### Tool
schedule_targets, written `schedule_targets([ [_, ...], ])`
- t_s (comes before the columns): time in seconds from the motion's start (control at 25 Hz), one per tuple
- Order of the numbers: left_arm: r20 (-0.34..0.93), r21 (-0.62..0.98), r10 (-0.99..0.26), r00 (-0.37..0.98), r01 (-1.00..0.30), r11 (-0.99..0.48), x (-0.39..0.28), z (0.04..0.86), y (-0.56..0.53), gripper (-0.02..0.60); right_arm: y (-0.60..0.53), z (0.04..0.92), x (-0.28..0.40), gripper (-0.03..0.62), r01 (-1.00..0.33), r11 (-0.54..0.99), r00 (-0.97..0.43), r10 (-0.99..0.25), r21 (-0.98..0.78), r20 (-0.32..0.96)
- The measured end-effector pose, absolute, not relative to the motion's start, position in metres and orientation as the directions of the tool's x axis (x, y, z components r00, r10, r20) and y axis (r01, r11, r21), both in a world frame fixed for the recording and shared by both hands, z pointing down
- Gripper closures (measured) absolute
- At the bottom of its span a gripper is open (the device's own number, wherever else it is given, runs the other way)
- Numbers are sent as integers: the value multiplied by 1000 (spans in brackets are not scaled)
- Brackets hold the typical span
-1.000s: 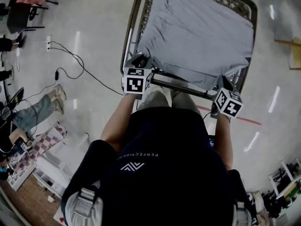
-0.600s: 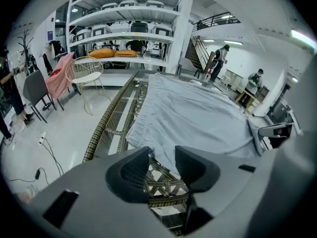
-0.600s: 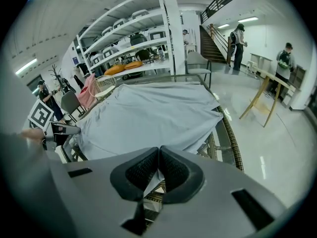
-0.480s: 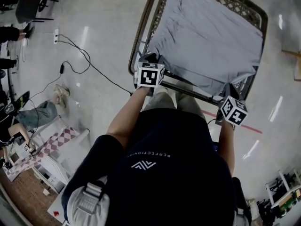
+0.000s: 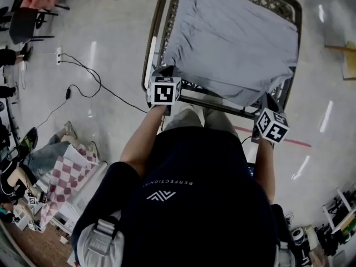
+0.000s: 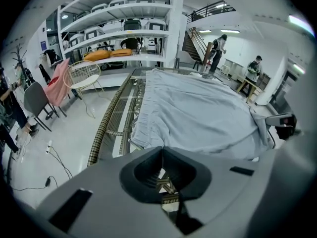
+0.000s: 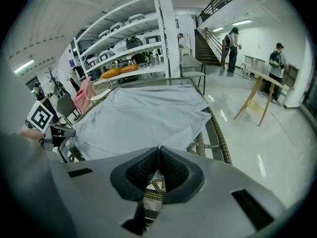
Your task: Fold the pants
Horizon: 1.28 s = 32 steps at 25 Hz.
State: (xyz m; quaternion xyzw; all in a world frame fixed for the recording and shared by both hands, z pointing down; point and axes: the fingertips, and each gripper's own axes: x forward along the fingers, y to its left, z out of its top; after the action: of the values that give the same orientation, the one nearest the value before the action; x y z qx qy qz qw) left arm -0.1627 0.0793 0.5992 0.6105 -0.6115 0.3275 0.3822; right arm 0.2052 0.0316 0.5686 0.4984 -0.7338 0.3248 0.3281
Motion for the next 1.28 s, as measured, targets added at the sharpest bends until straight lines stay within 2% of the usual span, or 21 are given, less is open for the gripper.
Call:
schedule_targets([
  [0.44, 871, 4, -491, -28, -998, 64, -172, 601, 82, 554, 28, 561, 239, 549, -967, 240, -207, -557, -83, 804],
  [0.56, 853, 12, -519, -46, -994, 108, -176, 598, 79, 448, 31, 563, 240, 550, -967, 238, -207, -556, -84, 805],
  [0.72, 863, 60, -503, -45, -980, 191, -182, 602, 78, 403, 34, 563, 235, 549, -963, 255, -219, -549, -88, 807],
  [0.88, 880, 64, -473, -34, -980, 189, -181, 610, 72, 412, 34, 562, 224, 549, -955, 279, -241, -544, -97, 804],
  [0.92, 883, 45, -467, -38, -985, 167, -180, 608, 72, 441, 35, 562, 222, 549, -953, 285, -246, -543, -99, 803],
  [0.96, 885, 26, -464, -44, -990, 142, -179, 606, 70, 500, 35, 562, 220, 549, -952, 289, -249, -542, -100, 802],
  [1.04, 881, 8, -471, -41, -995, 101, -175, 601, 67, 531, 35, 563, 220, 549, -952, 290, -251, -542, -101, 802],
  [1.28, 873, 38, -487, 0, -997, 68, -172, 590, 69, 548, 31, 558, 232, 549, -957, 280, -227, -563, -75, 795],
])
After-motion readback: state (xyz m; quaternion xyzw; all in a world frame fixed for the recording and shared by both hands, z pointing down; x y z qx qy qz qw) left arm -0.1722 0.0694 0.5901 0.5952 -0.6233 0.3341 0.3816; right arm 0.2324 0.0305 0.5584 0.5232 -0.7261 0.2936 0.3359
